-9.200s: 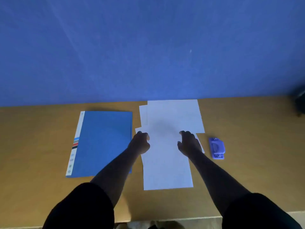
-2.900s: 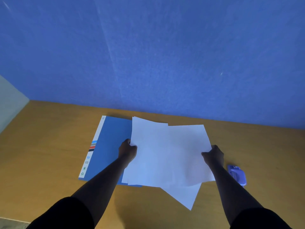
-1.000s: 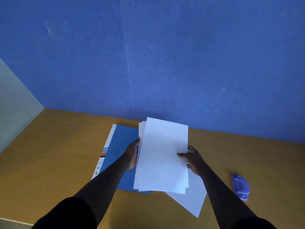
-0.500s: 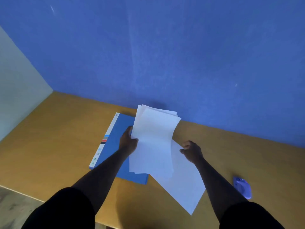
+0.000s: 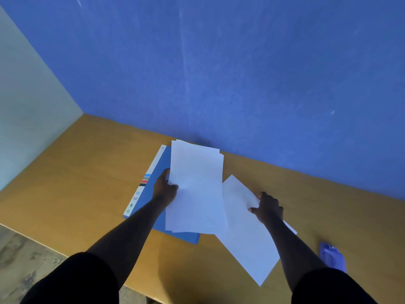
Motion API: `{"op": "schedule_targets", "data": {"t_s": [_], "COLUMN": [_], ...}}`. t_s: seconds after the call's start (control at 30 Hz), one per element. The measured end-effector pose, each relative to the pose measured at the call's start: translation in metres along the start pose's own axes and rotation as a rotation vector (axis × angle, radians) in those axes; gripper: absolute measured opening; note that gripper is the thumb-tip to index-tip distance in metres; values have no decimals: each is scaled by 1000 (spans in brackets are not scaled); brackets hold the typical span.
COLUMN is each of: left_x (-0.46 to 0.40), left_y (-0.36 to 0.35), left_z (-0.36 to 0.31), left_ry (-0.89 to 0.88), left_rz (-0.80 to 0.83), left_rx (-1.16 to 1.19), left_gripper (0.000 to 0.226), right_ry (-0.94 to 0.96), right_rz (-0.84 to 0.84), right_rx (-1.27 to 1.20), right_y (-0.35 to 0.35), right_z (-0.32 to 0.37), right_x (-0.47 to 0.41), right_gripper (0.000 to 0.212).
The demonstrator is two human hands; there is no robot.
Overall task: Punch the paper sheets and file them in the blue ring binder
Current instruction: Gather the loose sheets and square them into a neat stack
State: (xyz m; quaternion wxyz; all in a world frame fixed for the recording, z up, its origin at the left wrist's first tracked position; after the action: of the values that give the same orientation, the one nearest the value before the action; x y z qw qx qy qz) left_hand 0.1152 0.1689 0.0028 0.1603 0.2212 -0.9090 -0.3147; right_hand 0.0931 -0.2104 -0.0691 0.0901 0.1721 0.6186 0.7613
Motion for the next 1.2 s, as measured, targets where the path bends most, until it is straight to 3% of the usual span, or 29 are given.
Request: {"op": "schedule_targets", "data": {"t_s": [0.2, 0.4, 0.57, 0.9, 1.07, 1.2], "left_x": [-3, -7, -9, -11, -4, 7], "left_y": [-1, -3, -2, 1, -13, -33], "left_z": [-1, -3, -9, -15, -23, -27], "left_ry": [-8, -30, -45, -53, 12, 156], "left_rz": [32, 74, 108, 168, 284, 398], "left_rx": [9, 17, 50, 84, 177, 311], "left_gripper": [44, 46, 47, 49, 49, 48], "right_ry": [-69, -236, -142, -235, -353, -440], "right_rz": [11, 44, -146, -398, -295, -162], "right_rx": [51, -401, -417, -689, -928, -1028], "right_y": [9, 29, 89, 170, 151, 112], "right_z": [-17, -34, -25, -13, 6, 21], "right_x": [-2, -2, -5, 15, 23, 37], "right_gripper": [55, 56, 25, 25, 7, 17]}}
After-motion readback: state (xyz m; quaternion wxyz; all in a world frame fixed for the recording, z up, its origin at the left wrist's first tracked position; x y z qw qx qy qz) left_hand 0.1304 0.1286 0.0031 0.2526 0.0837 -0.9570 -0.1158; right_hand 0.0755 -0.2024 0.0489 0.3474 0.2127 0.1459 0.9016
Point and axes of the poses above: each hand's wrist, its own x-axis away from the middle knuckle, its own y-axis out of the back of the hand, z = x × y, the point moved 10 cm from there along -x, towards the middle knuckle, and after that the axes turned 14 degrees about -z, right-handed, at the moved point
